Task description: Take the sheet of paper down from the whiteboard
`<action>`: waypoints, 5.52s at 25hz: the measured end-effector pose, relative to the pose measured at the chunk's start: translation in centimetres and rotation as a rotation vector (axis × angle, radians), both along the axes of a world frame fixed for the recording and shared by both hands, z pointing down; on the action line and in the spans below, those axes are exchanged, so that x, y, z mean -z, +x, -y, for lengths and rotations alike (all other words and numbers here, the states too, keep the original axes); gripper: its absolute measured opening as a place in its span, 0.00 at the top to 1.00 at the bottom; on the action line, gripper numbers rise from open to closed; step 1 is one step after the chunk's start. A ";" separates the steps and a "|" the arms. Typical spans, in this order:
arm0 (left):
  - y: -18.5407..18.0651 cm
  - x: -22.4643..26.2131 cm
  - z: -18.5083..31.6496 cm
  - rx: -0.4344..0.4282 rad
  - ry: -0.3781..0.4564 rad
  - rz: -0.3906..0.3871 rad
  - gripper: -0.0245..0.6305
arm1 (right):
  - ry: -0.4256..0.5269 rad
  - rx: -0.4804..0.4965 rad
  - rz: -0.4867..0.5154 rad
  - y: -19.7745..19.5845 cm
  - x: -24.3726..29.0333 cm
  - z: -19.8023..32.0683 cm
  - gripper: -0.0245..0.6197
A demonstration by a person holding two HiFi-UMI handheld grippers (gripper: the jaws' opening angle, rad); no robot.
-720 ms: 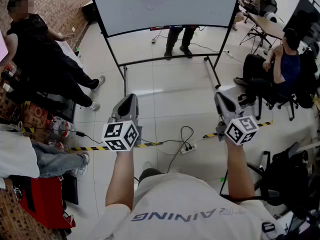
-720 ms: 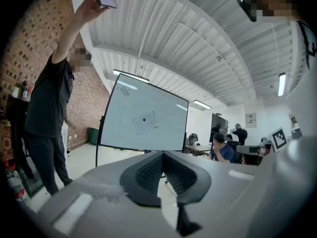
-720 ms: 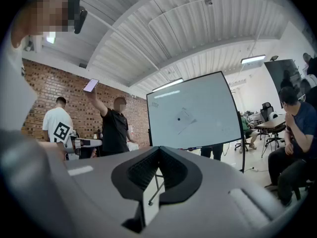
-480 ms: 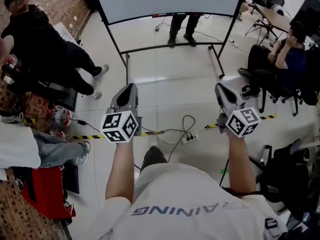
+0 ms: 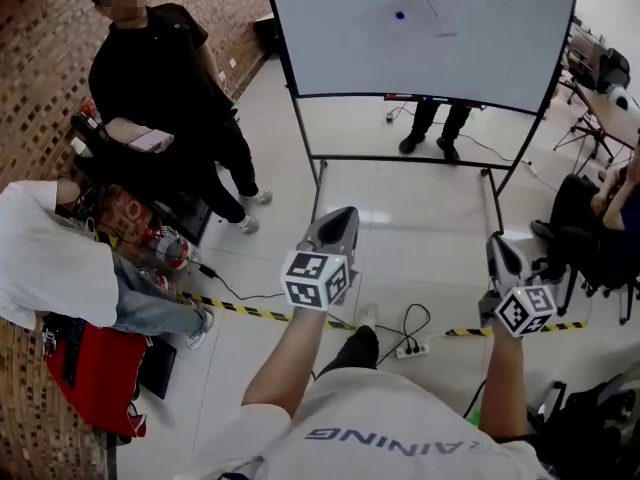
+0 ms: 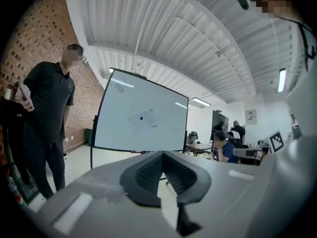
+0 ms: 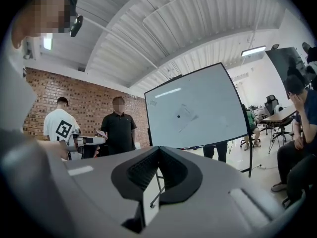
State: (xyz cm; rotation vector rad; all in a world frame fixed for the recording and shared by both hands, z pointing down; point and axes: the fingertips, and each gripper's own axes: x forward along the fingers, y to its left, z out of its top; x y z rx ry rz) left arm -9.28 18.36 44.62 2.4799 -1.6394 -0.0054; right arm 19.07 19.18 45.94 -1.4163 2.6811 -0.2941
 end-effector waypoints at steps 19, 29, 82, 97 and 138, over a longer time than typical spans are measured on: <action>-4.8 2.6 28.8 -0.057 0.017 0.001 0.96 | 0.054 -0.054 -0.033 -5.3 5.7 29.4 0.95; -5.7 2.4 35.5 -0.060 0.013 -0.027 0.96 | 0.050 -0.042 -0.047 -6.9 6.0 36.1 0.95; 5.0 13.6 76.8 0.187 0.245 0.461 0.72 | 0.157 0.067 -0.006 -2.2 13.1 73.0 0.95; 4.8 13.8 77.0 0.206 0.238 0.416 0.76 | 0.165 0.071 -0.003 -2.6 13.0 74.1 0.95; -2.6 8.8 68.5 0.158 0.042 0.146 0.77 | 0.118 0.086 -0.094 -2.8 11.8 71.7 0.95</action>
